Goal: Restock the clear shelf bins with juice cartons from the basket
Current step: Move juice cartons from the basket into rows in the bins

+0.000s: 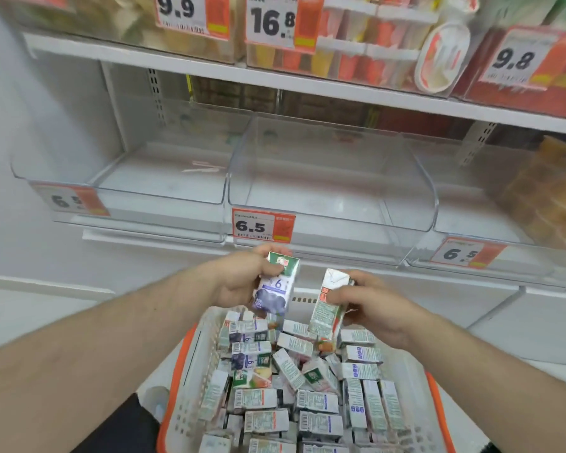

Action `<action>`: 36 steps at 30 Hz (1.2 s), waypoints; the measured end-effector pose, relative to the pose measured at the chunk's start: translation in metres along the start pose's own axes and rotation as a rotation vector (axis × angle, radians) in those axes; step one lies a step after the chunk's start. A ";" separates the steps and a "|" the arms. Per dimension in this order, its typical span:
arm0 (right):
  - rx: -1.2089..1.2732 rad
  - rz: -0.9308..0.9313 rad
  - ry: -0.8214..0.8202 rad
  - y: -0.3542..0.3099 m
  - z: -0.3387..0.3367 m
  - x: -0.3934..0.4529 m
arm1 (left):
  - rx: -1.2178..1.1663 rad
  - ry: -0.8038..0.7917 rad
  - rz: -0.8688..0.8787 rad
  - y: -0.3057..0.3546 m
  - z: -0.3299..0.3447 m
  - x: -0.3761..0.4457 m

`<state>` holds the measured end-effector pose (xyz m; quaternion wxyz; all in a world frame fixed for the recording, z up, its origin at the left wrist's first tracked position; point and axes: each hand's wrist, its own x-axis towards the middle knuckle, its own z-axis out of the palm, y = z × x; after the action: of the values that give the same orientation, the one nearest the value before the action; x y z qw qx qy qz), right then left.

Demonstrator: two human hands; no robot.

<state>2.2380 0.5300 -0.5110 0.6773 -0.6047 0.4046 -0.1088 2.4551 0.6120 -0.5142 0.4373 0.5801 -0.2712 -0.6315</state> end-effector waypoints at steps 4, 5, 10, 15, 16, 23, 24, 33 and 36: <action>0.171 -0.027 0.085 -0.008 0.003 -0.011 | -0.206 0.029 0.034 0.018 0.000 -0.010; 0.203 -0.003 0.133 -0.006 0.005 -0.010 | -0.214 0.052 0.039 0.018 0.000 -0.010; 0.210 0.055 0.253 -0.011 0.014 -0.009 | -0.076 0.152 0.015 0.020 0.006 -0.006; -0.052 -0.199 0.411 -0.017 0.020 -0.019 | 0.366 0.118 0.184 0.021 0.019 -0.013; -0.137 -0.264 0.433 -0.019 0.023 -0.021 | 0.483 0.104 0.239 0.022 0.023 -0.016; -0.534 -0.568 0.469 -0.022 0.031 -0.027 | 1.017 0.051 0.485 0.012 0.034 -0.013; -0.555 -0.588 0.444 -0.023 0.030 -0.027 | 1.005 0.028 0.507 0.011 0.037 -0.013; -0.631 -0.693 0.187 -0.031 0.016 -0.037 | 0.906 0.162 0.628 0.007 0.044 -0.012; -0.565 -0.697 0.336 -0.028 0.022 -0.036 | 0.831 0.352 0.711 0.005 0.048 -0.011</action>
<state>2.2391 0.5625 -0.4721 0.3346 -0.8388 0.2955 -0.3116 2.4086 0.6114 -0.4962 0.3964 0.6729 -0.5981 -0.1798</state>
